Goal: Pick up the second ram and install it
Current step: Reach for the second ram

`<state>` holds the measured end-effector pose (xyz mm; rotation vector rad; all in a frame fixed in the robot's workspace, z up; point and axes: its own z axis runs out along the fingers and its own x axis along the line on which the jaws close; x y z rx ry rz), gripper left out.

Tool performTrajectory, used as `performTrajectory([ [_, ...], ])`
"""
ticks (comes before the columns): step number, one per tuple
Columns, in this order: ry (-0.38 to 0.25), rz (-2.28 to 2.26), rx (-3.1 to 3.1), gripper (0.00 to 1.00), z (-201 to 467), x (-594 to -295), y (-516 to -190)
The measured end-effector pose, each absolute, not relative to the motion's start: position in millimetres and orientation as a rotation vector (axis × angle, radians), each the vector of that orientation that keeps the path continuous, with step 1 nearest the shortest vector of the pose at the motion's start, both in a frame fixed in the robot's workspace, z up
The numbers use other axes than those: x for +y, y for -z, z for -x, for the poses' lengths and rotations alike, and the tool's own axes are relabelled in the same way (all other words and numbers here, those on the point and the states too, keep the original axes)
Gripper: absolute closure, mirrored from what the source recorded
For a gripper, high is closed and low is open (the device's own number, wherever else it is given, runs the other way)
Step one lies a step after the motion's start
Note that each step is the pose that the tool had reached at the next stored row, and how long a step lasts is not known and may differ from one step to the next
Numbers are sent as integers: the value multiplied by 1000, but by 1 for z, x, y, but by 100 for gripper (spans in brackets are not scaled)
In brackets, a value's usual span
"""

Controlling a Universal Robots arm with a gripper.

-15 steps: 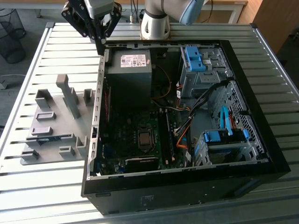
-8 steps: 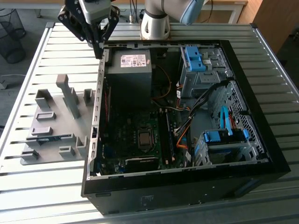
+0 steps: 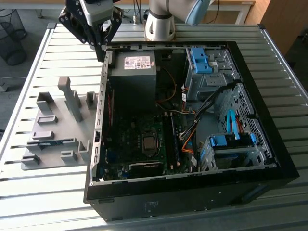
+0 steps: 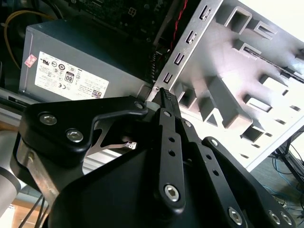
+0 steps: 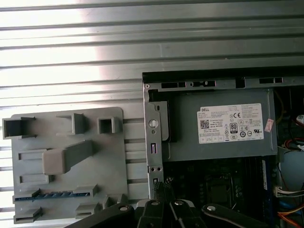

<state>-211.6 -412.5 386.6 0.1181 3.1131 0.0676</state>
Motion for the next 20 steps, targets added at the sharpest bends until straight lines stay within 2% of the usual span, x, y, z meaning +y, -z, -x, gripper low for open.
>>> performTrajectory([
  [20, -68, -118, 3113, 90, 222, -413, -387],
])
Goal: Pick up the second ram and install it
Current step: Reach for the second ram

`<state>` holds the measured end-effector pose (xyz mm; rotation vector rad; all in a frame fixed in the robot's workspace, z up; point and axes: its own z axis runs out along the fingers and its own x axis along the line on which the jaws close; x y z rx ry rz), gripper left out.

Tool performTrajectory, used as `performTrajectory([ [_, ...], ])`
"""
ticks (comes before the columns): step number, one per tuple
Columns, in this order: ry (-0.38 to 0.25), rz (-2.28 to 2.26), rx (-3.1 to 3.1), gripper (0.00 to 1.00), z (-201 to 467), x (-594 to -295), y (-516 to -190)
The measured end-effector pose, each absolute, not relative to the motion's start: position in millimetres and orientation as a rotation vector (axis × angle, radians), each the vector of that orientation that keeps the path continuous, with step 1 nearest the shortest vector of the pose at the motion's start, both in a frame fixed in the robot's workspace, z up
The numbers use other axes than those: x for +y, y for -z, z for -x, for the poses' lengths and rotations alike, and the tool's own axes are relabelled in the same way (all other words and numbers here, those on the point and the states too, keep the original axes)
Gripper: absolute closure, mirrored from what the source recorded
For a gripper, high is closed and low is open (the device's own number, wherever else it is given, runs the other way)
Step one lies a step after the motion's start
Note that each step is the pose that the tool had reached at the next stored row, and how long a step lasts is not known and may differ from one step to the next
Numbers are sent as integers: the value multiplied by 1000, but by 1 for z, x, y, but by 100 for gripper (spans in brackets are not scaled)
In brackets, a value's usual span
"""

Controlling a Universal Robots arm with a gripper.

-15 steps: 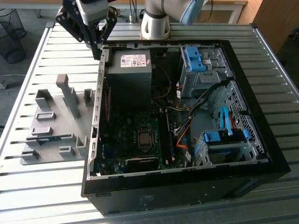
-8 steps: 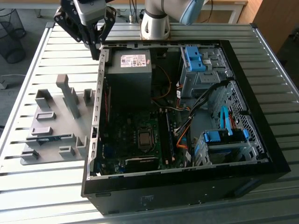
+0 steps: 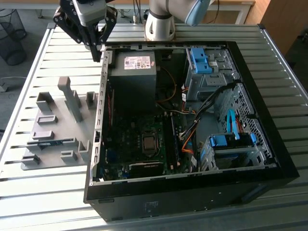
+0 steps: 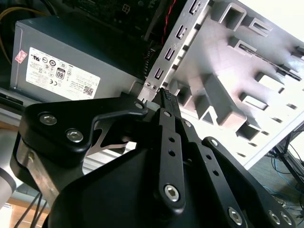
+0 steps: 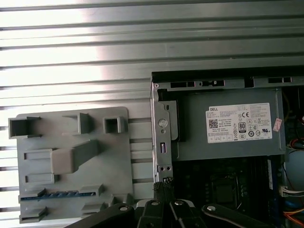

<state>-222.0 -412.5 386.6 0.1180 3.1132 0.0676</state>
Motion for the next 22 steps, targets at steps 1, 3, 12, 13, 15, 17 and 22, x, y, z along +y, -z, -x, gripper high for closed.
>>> performTrajectory([
  [1, -68, -118, 3113, 90, 223, -413, -387],
  [3, -68, -118, 3113, 90, 224, -413, -387],
  [12, -68, -118, 3113, 90, 229, -413, -387],
  [13, -68, -118, 3113, 90, 230, -413, -387],
  [15, -68, -118, 3113, 90, 231, -413, -387],
  [17, -68, -118, 3113, 90, 232, -413, -387],
  [22, -68, -118, 3113, 90, 236, -413, -387],
])
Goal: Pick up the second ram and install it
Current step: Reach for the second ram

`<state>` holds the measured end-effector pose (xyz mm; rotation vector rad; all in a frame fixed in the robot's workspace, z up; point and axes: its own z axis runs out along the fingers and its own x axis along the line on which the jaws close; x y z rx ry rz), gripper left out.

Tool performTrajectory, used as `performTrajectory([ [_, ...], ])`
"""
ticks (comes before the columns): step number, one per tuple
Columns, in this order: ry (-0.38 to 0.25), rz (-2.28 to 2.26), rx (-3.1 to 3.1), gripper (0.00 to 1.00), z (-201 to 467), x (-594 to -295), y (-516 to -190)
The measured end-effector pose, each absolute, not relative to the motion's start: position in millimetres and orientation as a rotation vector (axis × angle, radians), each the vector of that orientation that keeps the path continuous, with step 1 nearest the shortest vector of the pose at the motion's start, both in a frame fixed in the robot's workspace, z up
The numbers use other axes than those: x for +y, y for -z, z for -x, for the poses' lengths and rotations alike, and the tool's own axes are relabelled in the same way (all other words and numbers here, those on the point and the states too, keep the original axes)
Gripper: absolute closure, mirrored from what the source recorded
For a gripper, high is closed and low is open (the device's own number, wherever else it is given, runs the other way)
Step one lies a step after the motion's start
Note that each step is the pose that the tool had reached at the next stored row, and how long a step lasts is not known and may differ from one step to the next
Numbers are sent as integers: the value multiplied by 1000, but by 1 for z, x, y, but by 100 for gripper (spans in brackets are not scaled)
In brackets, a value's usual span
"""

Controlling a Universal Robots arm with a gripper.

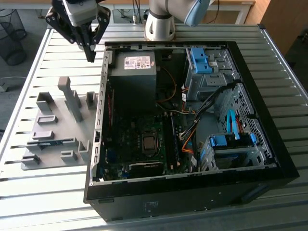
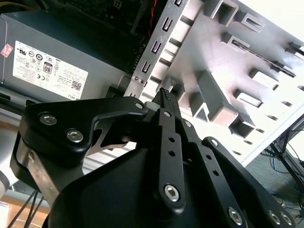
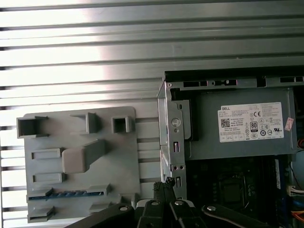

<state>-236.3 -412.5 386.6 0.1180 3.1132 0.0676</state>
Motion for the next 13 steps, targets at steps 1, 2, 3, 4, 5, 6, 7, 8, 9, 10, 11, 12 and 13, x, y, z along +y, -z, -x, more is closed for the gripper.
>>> performTrajectory([
  [1, -68, -118, 3113, 90, 237, -413, -387],
  [2, -68, -118, 3113, 90, 238, -413, -387],
  [3, -68, -118, 3113, 90, 238, -413, -387],
  [4, -68, -118, 3113, 90, 239, -413, -387],
  [5, -68, -118, 3113, 90, 240, -413, -387],
  [6, -68, -118, 3113, 90, 240, -413, -387],
  [7, -68, -118, 3113, 90, 241, -413, -387],
  [8, -68, -118, 3113, 90, 242, -413, -387],
  [9, -68, -118, 3113, 90, 243, -413, -387],
  [10, -68, -118, 3113, 90, 245, -413, -387],
  [11, -68, -118, 3113, 90, 246, -413, -387],
  [12, -68, -118, 3113, 90, 247, -413, -387],
  [13, -68, -118, 3113, 90, 249, -413, -387],
])
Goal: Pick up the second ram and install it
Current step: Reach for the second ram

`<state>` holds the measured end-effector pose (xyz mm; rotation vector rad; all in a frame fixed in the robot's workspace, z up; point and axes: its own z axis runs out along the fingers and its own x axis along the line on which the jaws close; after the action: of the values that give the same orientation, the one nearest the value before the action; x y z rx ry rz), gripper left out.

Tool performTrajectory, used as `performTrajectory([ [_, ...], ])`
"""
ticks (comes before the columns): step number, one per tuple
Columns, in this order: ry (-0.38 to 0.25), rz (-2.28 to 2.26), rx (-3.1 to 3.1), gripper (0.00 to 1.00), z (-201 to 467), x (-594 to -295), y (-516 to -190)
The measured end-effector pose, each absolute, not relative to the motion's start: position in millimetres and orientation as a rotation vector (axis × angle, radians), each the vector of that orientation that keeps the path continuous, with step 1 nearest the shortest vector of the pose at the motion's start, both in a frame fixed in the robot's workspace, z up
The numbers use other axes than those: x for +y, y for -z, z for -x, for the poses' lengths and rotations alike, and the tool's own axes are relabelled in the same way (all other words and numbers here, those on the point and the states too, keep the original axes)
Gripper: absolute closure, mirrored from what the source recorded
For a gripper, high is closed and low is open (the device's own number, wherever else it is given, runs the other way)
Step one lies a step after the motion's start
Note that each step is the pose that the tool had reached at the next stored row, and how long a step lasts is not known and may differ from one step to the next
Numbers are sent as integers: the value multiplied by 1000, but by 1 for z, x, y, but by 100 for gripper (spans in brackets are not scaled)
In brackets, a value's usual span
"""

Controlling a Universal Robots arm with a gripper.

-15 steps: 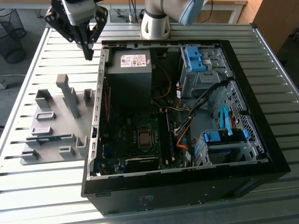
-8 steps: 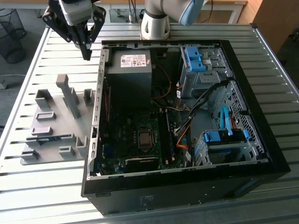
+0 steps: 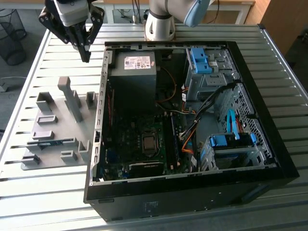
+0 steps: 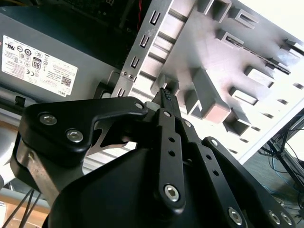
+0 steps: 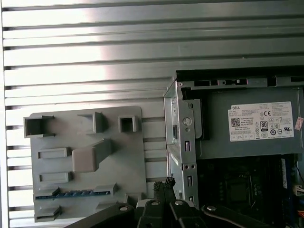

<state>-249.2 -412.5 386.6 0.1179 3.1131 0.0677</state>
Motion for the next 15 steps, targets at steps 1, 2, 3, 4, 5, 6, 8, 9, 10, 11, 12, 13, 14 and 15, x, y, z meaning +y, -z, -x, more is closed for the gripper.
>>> performTrajectory([
  [1, -68, -118, 3113, 90, 251, -413, -387],
  [2, -68, -118, 3113, 90, 253, -413, -387],
  [3, -68, -118, 3113, 90, 255, -413, -387],
  [4, -68, -118, 3113, 90, 256, -412, -387],
  [5, -68, -118, 3114, 90, 256, -412, -386],
  [6, -71, -118, 3118, 90, 256, -412, -386],
  [8, -71, -119, 3129, 90, 256, -413, -385],
  [9, -70, -120, 3135, 90, 257, -412, -385],
  [10, -70, -120, 3137, 90, 257, -413, -385],
  [11, -70, -120, 3137, 90, 258, -413, -385],
  [12, -70, -119, 3137, 90, 260, -413, -385],
  [13, -70, -119, 3137, 90, 262, -413, -385],
  [14, -70, -119, 3137, 90, 265, -413, -385],
  [15, -70, -119, 3137, 90, 267, -413, -385],
])
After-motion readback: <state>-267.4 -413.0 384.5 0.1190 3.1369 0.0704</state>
